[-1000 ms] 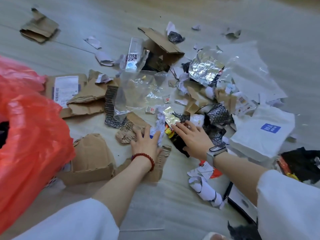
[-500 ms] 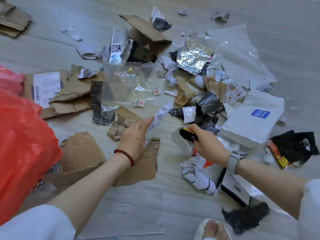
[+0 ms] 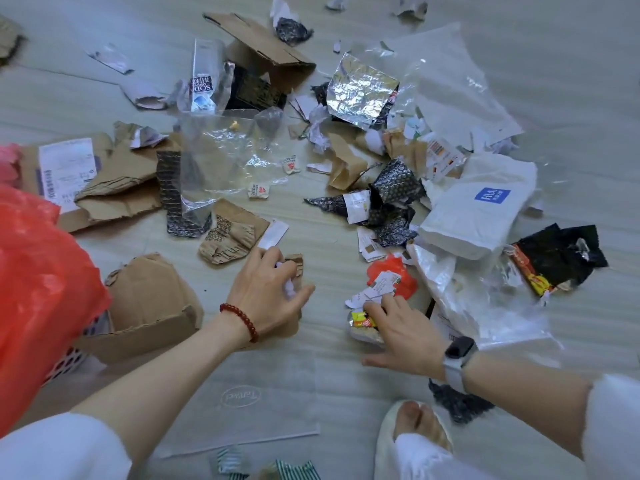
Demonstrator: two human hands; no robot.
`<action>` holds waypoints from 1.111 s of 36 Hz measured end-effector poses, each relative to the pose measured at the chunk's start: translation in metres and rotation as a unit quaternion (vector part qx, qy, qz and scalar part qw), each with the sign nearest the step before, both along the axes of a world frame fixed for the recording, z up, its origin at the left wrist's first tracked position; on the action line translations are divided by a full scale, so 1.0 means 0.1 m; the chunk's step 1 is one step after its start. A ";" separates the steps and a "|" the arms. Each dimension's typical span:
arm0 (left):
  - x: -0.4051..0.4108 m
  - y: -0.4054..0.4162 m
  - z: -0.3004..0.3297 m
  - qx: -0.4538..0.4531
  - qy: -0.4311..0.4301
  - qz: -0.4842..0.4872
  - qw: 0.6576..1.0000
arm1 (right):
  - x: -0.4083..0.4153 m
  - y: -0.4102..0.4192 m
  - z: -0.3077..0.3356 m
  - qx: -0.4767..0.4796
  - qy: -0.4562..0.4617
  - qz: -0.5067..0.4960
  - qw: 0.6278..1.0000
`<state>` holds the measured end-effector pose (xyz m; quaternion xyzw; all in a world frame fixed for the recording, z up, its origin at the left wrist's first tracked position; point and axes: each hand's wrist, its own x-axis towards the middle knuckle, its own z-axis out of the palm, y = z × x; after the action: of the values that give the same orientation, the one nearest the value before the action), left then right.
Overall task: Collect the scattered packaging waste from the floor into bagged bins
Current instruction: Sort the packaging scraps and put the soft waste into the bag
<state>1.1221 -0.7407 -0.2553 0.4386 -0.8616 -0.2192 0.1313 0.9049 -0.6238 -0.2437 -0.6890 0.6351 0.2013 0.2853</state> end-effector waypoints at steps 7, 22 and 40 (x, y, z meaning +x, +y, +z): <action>0.06 -0.01 -0.09 0.040 -0.002 -0.031 0.999 | -0.01 0.05 -0.03 -0.103 -0.054 0.062 0.991; -0.10 -0.25 -0.12 0.081 -0.247 0.106 0.960 | -0.18 -0.20 -0.36 -0.267 0.013 0.101 0.958; -0.23 -0.48 -0.10 0.044 -0.328 0.009 0.944 | -0.19 -0.29 -0.22 -0.253 -0.080 0.060 0.962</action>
<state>1.0989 -0.7885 -0.2650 0.4989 -0.8427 -0.0995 -0.1763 0.8861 -0.6529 -0.2654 -0.7897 0.5975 -0.0048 0.1390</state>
